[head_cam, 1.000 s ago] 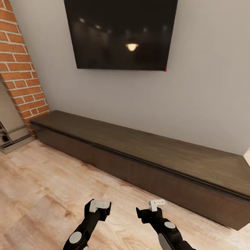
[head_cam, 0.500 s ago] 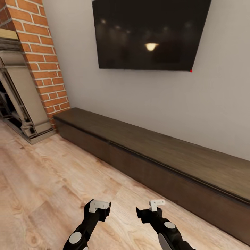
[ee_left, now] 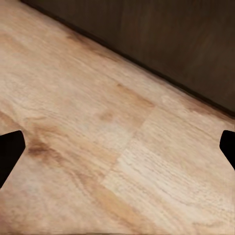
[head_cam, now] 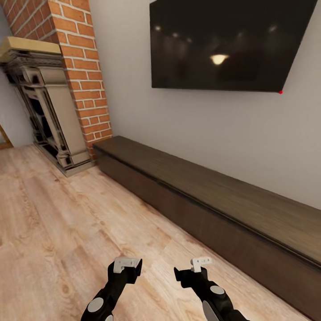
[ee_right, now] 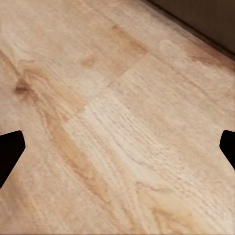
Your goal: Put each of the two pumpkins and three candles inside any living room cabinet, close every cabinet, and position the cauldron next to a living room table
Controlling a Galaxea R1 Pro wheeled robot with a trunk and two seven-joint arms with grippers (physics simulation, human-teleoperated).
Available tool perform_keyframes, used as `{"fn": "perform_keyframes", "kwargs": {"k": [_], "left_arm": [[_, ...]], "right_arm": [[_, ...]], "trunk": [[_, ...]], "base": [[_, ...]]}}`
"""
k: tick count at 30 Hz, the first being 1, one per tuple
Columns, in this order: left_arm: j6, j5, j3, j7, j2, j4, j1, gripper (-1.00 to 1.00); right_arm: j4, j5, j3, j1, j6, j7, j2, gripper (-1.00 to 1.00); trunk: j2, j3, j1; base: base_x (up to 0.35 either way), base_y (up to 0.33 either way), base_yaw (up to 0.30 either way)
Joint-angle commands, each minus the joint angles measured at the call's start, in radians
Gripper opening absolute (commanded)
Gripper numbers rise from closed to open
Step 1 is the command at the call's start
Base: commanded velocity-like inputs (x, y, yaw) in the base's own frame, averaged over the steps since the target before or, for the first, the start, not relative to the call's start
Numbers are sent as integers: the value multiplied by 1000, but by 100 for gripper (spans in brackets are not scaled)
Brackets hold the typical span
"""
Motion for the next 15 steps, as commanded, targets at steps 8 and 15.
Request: {"fn": "perform_keyframes", "kwargs": {"k": [8, 15], "left_arm": [[7, 7, -4, 9, 1, 0, -1, 100], [6, 6, -4, 9, 0, 2, -1, 100]], "right_arm": [[6, -9, 4, -1, 3, -10, 0, 100], [17, -8, 5, -1, 3, -10, 1, 100]], "trunk": [[0, 7, -1], [2, 34, -4]], "base": [[0, 0, 284], [0, 0, 284]]}}
